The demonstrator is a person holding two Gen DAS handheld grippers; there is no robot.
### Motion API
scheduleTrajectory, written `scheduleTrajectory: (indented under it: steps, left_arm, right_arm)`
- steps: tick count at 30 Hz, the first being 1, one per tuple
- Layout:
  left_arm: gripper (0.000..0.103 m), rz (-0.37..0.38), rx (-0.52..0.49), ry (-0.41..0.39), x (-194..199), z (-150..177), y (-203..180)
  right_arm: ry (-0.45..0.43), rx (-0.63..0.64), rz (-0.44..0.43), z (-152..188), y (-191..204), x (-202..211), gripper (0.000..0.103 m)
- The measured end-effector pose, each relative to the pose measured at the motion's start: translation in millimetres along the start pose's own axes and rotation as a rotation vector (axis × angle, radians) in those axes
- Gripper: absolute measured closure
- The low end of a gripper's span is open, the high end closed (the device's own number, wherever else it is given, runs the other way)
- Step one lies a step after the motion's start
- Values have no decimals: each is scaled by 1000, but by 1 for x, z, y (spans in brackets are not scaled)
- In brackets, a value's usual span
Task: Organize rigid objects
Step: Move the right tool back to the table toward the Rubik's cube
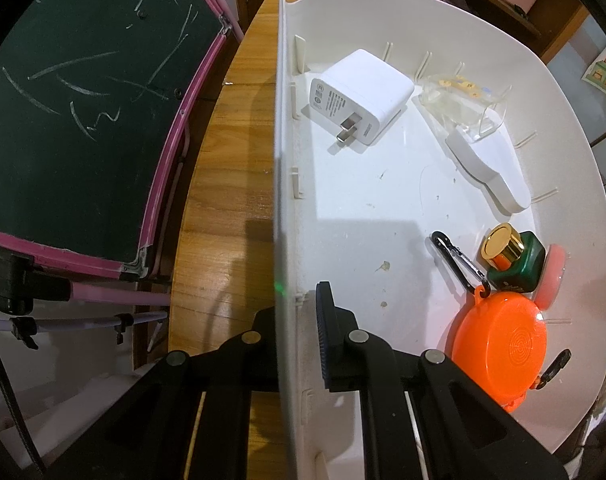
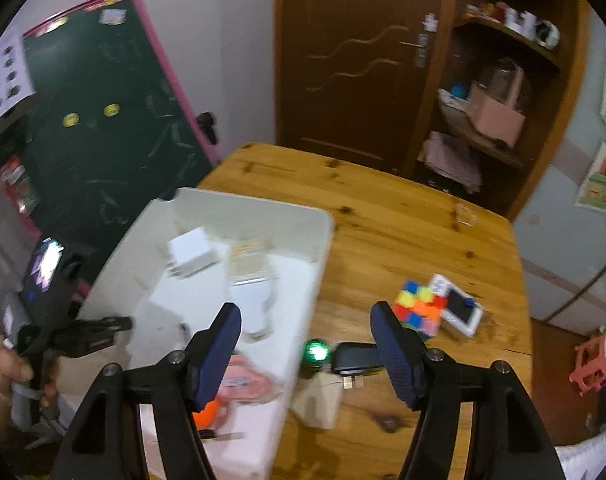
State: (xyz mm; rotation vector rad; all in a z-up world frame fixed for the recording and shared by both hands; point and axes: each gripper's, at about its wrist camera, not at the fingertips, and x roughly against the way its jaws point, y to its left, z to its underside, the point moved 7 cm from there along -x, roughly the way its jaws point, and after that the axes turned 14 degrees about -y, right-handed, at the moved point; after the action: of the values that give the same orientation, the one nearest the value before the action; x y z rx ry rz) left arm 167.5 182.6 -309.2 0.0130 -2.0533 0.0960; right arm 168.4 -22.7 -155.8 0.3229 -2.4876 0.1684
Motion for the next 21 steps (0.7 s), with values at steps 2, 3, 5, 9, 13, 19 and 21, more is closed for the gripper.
scheduleTrajectory:
  steps: [2,3,5,9,13,19,21]
  left_arm:
    - [91,0,1,0,0,0,0]
    - [91,0,2,0,0,0,-1]
    - [91,0,1,0,0,0,-1]
    - [91,-1,0,0,-1,1,0]
    - [91,0,1,0,-1,1,0]
    - [91,-2,-4,1,-1,1,0]
    - [91,-2,-4,1,-1,1,0]
  right_arm:
    - [12,-44,18,-1,-19,-6,35]
    - [18,-66,20,-1,-26,-9,35]
    - [37,-115,31,0,-42,-18,35]
    - [91,-228,76,7,-80,-47,35]
    - [155,-361,81,18,-107,-79,35]
    - [234,-475,135,40,-128,-117,35]
    - [260,-498,155,47,-132,-126,34]
